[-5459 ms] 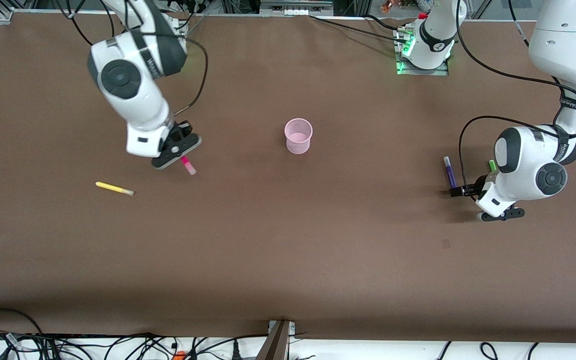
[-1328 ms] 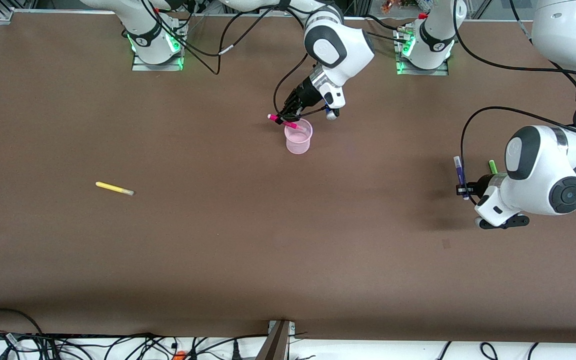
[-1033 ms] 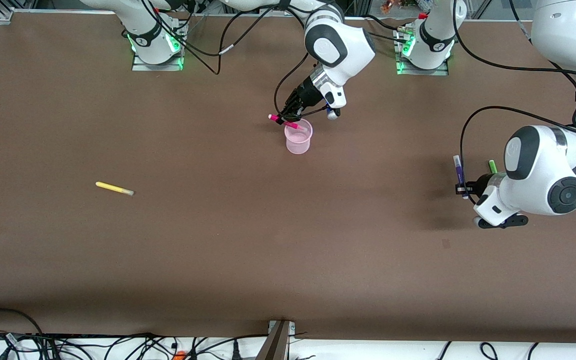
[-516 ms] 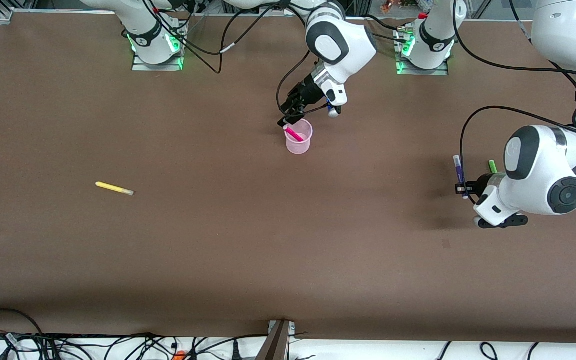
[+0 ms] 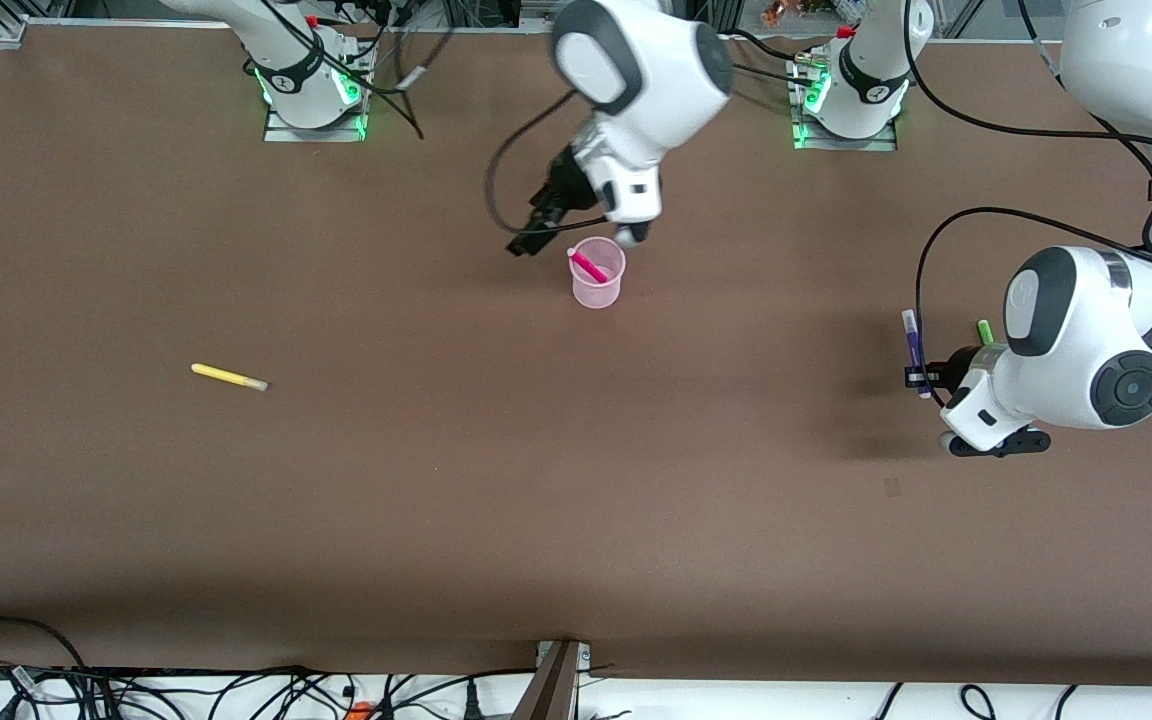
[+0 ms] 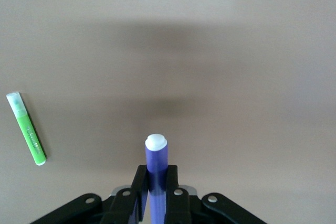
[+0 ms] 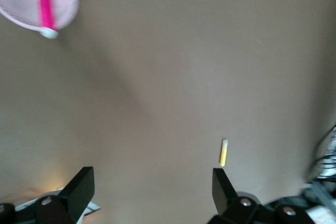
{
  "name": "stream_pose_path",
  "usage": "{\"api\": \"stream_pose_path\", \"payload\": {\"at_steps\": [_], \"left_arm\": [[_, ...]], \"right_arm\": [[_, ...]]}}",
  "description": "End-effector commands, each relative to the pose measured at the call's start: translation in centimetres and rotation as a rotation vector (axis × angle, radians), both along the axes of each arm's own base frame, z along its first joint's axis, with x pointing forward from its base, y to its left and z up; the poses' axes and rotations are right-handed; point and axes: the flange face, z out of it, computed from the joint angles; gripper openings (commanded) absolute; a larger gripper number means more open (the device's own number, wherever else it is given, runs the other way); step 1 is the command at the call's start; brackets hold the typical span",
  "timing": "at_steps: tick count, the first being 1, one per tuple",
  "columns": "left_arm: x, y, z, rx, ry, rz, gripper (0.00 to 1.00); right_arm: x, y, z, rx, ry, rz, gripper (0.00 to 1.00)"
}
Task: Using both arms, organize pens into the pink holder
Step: 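Withdraw the right gripper while the left gripper carries the purple pen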
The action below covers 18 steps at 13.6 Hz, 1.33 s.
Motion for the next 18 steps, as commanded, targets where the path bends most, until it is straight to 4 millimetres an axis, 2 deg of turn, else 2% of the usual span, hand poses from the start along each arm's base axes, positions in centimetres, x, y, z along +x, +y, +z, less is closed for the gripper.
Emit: {"api": "stream_pose_path", "payload": {"at_steps": [1,3,4,6,7,9,11,13,14,16,18], "left_arm": [[0.2,-2.0,3.2,-0.029,-0.016,-0.081,0.00],[0.2,-4.3,4.5,-0.075,-0.036,-0.109,0.00],[0.0,-5.9,5.2,-0.115,-0.043,-0.116,0.00],[-0.3,-9.7,6.4,-0.189,-0.058,-0.153,0.00],[-0.2,-12.2,8.1,-0.250,-0.082,-0.169,0.00],[-1.5,-17.7,9.7,-0.345,-0.086,-0.224,0.00],[-3.2,-23.0,11.3,-0.451,-0.087,-0.281,0.00],[-4.2,-27.2,11.9,-0.536,-0.148,-0.372,0.00],[-3.8,-28.0,11.4,-0.579,-0.203,-0.452,0.02],[-3.0,-29.4,9.0,-0.760,-0.280,-0.650,0.00],[-2.6,-30.6,6.8,-0.898,-0.364,-0.787,0.00]], "right_arm": [[5.5,-9.9,5.8,0.136,0.061,-0.161,0.99],[9.2,-17.2,7.2,0.123,0.009,-0.311,0.99],[11.2,-21.6,8.1,0.158,0.005,-0.403,0.99],[14.2,-29.7,8.4,0.269,0.019,-0.569,0.99],[15.1,-33.4,8.1,0.298,0.000,-0.641,0.99],[15.7,-39.1,5.9,0.312,-0.039,-0.708,0.99],[15.0,-44.4,3.4,0.352,-0.039,-0.723,0.99],[14.5,-47.4,2.0,0.377,-0.042,-0.780,0.99],[14.6,-48.0,1.8,0.389,-0.045,-0.806,0.99],[14.7,-48.6,1.6,0.408,-0.059,-0.923,0.99],[14.8,-48.4,1.6,0.426,-0.060,-0.959,0.99]]}}
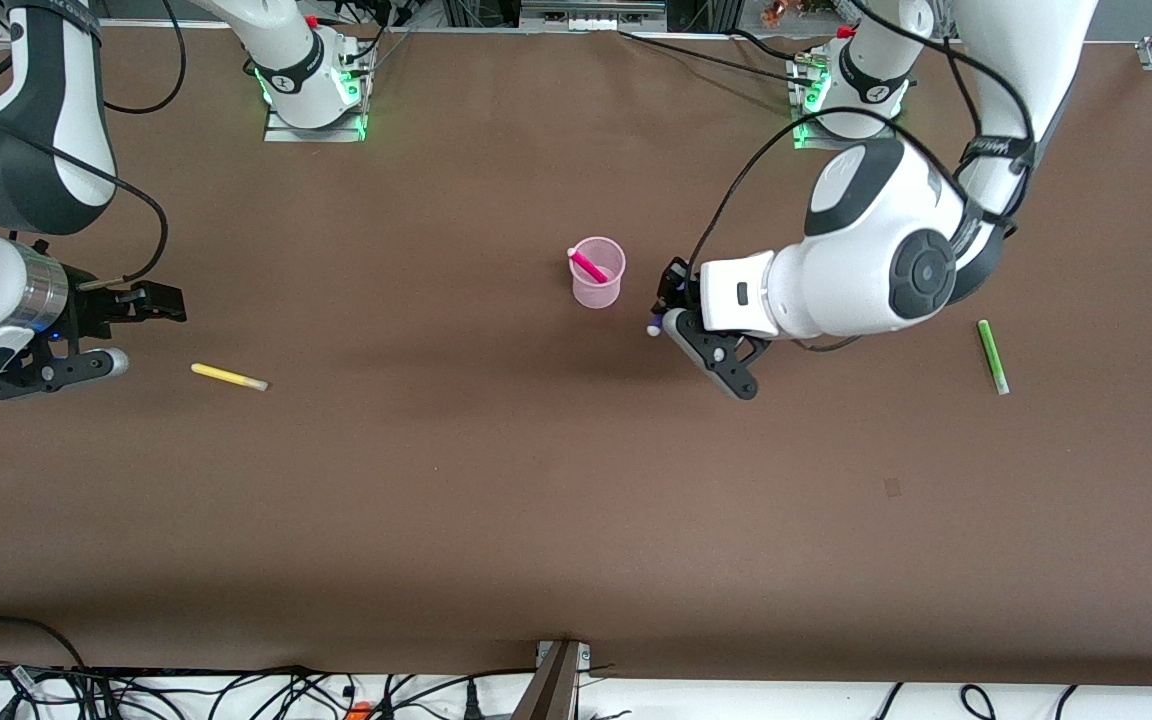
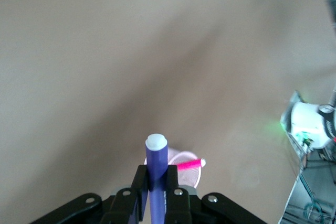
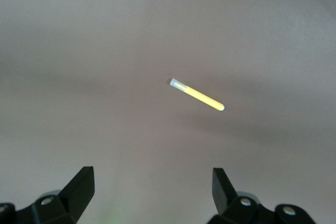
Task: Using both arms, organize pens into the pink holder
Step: 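Withdraw the right gripper while the left gripper carries the purple pen, then lower the purple pen into the pink holder with the left gripper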
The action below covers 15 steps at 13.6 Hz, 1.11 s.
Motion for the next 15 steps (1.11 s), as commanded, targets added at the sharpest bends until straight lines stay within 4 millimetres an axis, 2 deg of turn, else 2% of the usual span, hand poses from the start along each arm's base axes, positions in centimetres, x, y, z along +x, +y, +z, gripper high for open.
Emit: {"api": "stream_pose_path", "payload": {"at_steps": [1,4,7,9,10,12,13,14,15], "left_arm": [[0.4,-1.3,-2.7,-0.152,-0.101,-0.168,0.00],[-1.6,-3.8,-5.1,-0.150,-0.131,-0.216,0.00],[-3.2,-4.6,-8.1,-0.150,-0.239,-0.261,0.00],[-4.5,-5.7,-9.5,-0.132,-0.275,-0.256,0.00],[-5.4,-6.5,-7.9,-0.131,-0.295,-0.273,0.00],[-7.8,-6.9,-6.8,-0.105,-0.298,-0.297,0.00],[-9.4,-7.6,-6.6,-0.097,-0.293,-0.309,0.00],[-10.7,-7.8,-7.5,-0.082,-0.272,-0.302,0.00],[-11.4,-7.6,-7.7,-0.066,-0.284,-0.297,0.00]], "right_arm": [[-0.7,0.1,0.5,0.042,-0.017,-0.048,0.99],[-0.6,0.0,0.5,0.042,-0.018,-0.051,0.99],[-0.9,0.1,0.7,0.004,-0.006,-0.205,0.99],[-0.8,-0.2,0.9,0.008,-0.012,-0.204,0.99],[-1.0,-0.3,1.7,-0.003,-0.028,-0.191,0.99],[-1.0,-1.0,1.7,-0.006,-0.028,-0.219,0.99],[-1.2,-0.8,1.8,-0.004,-0.031,-0.218,0.99],[-1.5,-1.1,2.6,-0.001,-0.041,-0.218,0.99],[-1.8,-0.7,3.6,-0.012,-0.053,-0.198,0.99]]}}
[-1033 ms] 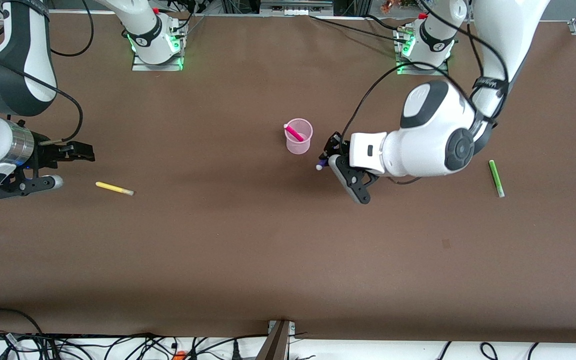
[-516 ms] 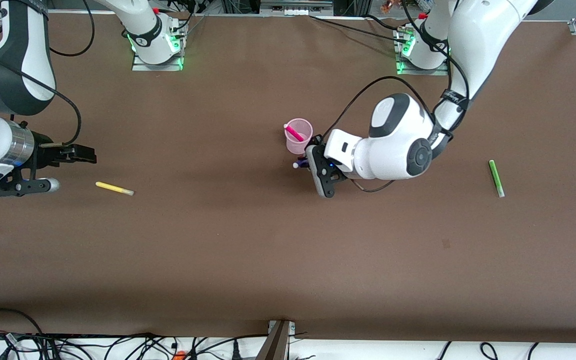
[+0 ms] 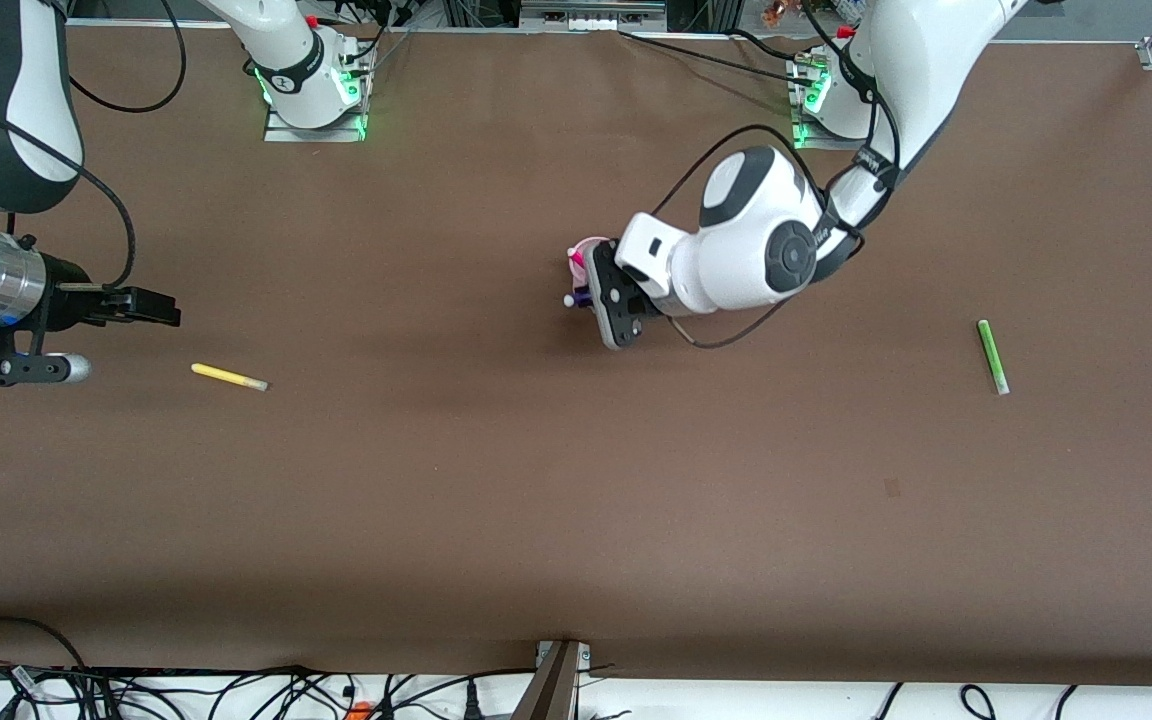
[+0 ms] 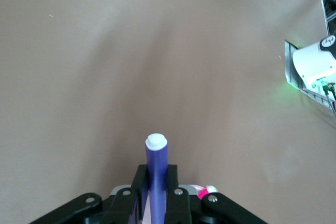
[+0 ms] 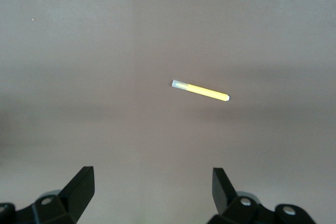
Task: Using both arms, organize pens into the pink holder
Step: 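Lower the purple pen into the pink holder with the left gripper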
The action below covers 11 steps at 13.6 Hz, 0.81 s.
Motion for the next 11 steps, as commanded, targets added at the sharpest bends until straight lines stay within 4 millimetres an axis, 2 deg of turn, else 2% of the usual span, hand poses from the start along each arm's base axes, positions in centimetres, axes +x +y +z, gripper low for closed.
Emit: {"api": "stream_pose_path", "payload": {"at_steps": [1,4,5,6,7,11], "left_arm": [[-3.3,0.5,0.1,0.048,-0.031,0.028,0.00],[-6.6,-3.0,-0.4,0.054,-0.027,0.096,0.00],[-7.0,-3.4,-1.2,0.052,-0.032,0.119,0.00],[-7.2,-3.4,-2.7,0.053,-0.030,0.130,0.00],[-7.2,-3.2,-3.2,0.056,-0.030,0.135,0.00],[-7.6,-2.7,-4.2,0.073,-0.018,0.134,0.00]], "right_arm": [[-1.9,0.2,3.2,-0.022,-0.042,0.005,0.99],[-2.9,-0.1,6.0,-0.022,-0.085,0.003,0.99],[-3.5,-0.3,7.2,-0.020,-0.100,0.006,0.99],[-4.0,-0.6,7.7,-0.019,-0.091,0.006,0.99],[-4.4,-0.7,8.1,-0.010,-0.085,0.000,0.99],[-4.2,0.6,8.0,-0.012,-0.082,0.025,1.00]]}}
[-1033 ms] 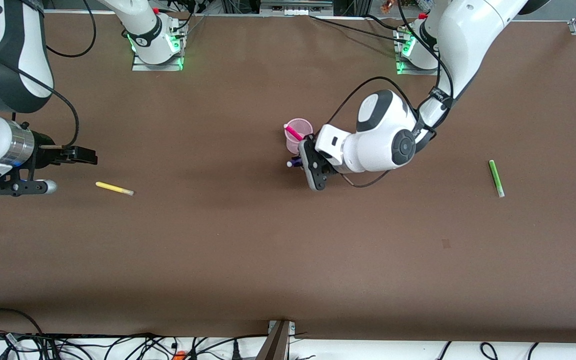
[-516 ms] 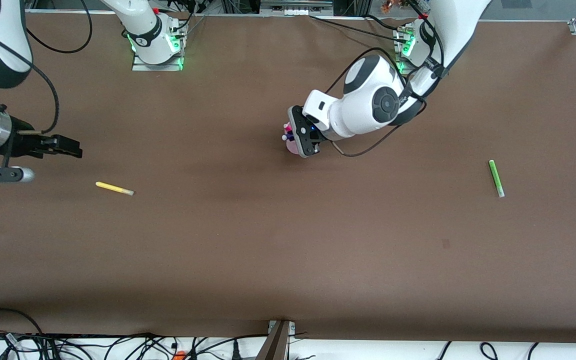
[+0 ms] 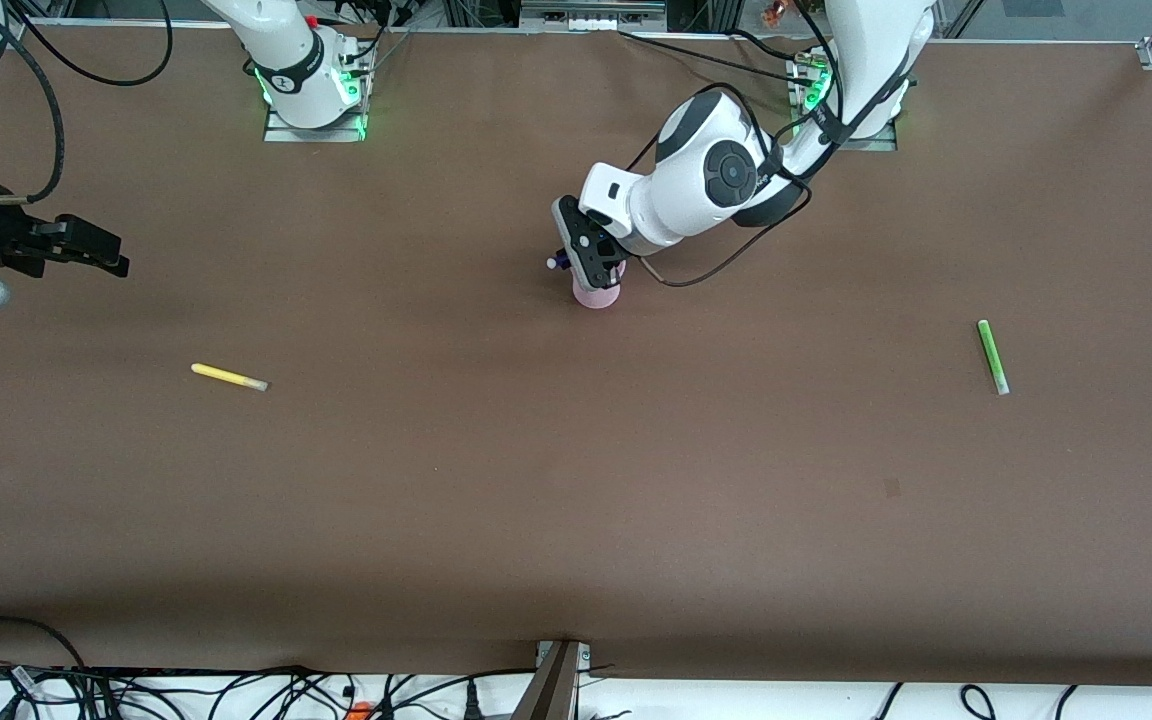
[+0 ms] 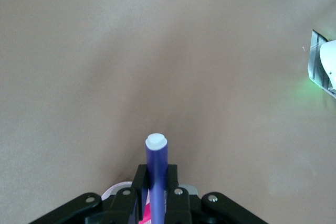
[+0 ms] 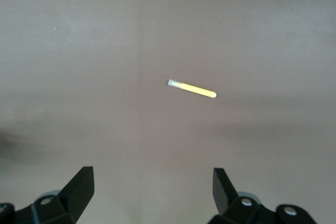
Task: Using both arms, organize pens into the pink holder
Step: 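Lower the purple pen into the pink holder with the left gripper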
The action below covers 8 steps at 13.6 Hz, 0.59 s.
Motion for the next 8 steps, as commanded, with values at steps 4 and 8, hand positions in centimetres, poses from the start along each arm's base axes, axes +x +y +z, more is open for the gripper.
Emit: {"api": "stream_pose_path", "payload": {"at_steps": [4,8], "left_arm": [[0.20,0.72,-0.57,0.004,-0.001,0.024,0.00],[0.19,0.92,-1.32,0.005,-0.003,0.034,0.20]], "right_arm": [[-0.33,2.09,-0.16,-0.004,-0.005,0.038,1.00],[-0.25,1.99,-0.04,-0.007,-0.013,0.019,1.00]]}}
